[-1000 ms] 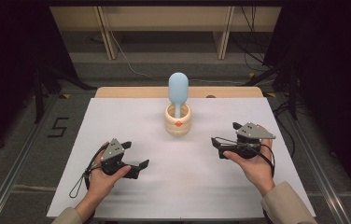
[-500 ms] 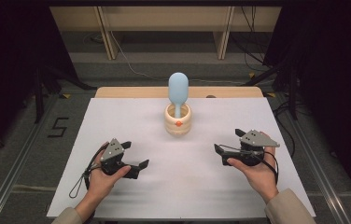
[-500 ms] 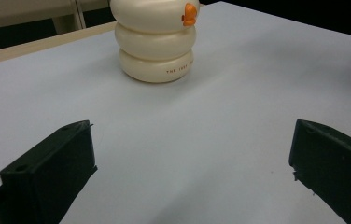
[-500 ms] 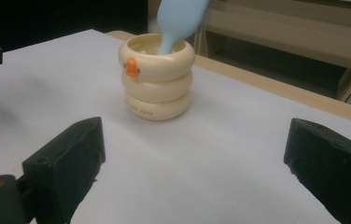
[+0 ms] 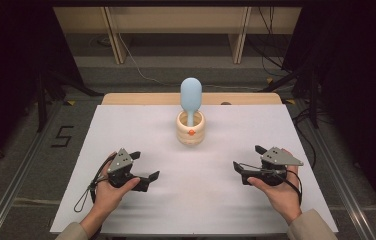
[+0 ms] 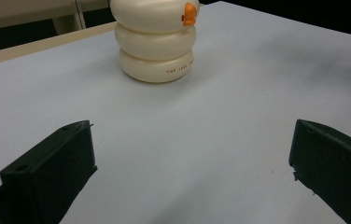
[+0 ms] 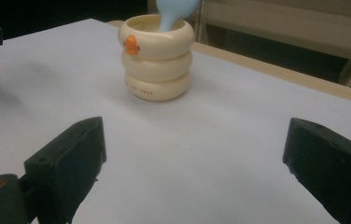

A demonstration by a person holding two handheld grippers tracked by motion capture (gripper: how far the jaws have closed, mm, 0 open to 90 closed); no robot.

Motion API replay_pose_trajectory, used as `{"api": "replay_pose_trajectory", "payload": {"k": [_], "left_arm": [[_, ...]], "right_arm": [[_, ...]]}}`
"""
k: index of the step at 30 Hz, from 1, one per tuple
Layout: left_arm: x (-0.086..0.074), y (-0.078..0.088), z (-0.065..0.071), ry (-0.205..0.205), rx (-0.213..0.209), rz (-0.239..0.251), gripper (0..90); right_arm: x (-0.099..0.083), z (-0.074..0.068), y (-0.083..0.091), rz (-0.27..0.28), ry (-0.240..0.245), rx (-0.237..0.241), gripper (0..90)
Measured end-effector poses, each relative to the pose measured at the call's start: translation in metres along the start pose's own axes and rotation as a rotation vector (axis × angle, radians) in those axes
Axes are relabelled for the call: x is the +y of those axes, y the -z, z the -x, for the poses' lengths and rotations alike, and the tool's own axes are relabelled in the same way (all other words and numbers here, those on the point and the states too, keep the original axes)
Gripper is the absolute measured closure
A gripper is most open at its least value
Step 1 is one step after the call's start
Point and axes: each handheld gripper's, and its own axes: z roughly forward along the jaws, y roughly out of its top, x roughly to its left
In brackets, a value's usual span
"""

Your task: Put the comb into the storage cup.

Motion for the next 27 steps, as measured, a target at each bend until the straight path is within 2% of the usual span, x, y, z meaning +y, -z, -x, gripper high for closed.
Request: {"api": "replay_pose_trajectory", "payload": {"k": [27], "left_arm": [[-0.001, 0.0, -0.001, -0.003, -0.001, 0.0, 0.0]], "right_arm": [[-0.017, -0.002, 0.013, 0.024, -0.008, -0.004, 7.3]]}}
